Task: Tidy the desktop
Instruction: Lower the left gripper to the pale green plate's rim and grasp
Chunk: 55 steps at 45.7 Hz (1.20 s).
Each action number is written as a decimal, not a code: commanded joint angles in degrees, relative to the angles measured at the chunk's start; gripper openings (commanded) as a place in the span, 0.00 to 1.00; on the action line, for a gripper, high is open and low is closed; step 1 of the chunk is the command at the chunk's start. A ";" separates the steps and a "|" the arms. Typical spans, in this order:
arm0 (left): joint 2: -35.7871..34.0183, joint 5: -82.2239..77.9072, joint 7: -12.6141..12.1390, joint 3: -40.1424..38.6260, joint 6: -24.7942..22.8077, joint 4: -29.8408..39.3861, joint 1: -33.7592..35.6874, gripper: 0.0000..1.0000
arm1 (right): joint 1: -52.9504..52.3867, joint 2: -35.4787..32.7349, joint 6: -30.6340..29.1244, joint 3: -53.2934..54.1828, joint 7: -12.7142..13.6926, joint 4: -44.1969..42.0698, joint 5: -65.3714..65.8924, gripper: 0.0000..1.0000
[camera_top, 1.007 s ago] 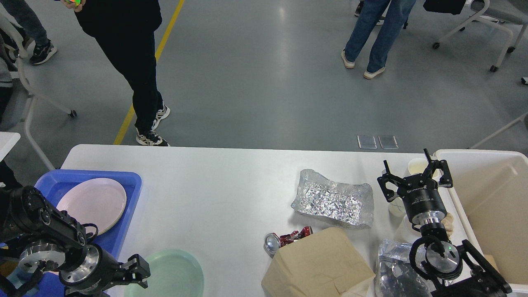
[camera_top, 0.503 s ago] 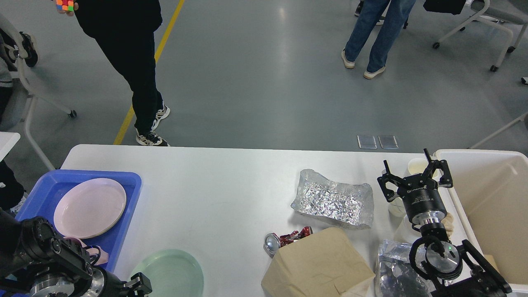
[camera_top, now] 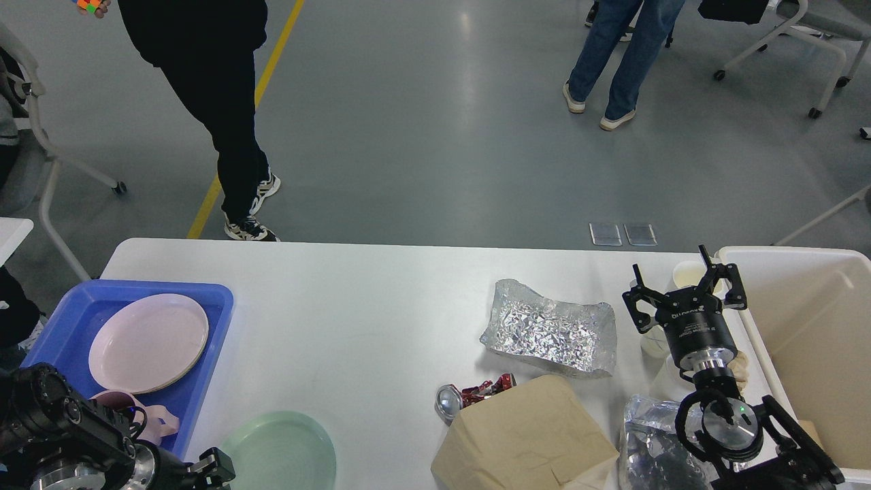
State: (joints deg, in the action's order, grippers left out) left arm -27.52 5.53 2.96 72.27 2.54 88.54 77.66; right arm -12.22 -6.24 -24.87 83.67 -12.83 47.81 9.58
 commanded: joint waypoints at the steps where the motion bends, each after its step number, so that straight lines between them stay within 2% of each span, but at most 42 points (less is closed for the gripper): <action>1: -0.61 -1.22 0.20 -0.12 0.01 -0.03 -0.05 0.77 | 0.00 0.00 0.00 0.00 0.00 0.00 0.00 1.00; 8: -0.61 -1.40 0.29 -0.29 0.18 -0.12 -0.14 0.72 | 0.00 0.00 0.00 0.00 0.00 0.00 0.00 1.00; 31: -0.78 -4.82 -0.41 -3.10 0.27 -1.52 -3.48 0.38 | 0.00 0.00 0.00 0.00 0.00 0.00 0.00 1.00; 55: -0.52 -4.82 -0.76 -3.28 0.18 -2.05 -4.27 0.10 | 0.00 0.00 0.00 0.00 0.00 0.00 0.00 1.00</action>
State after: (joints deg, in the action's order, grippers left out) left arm -28.05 0.69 2.26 69.07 2.72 86.65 73.76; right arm -12.22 -6.23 -24.87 83.67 -12.83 47.81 9.58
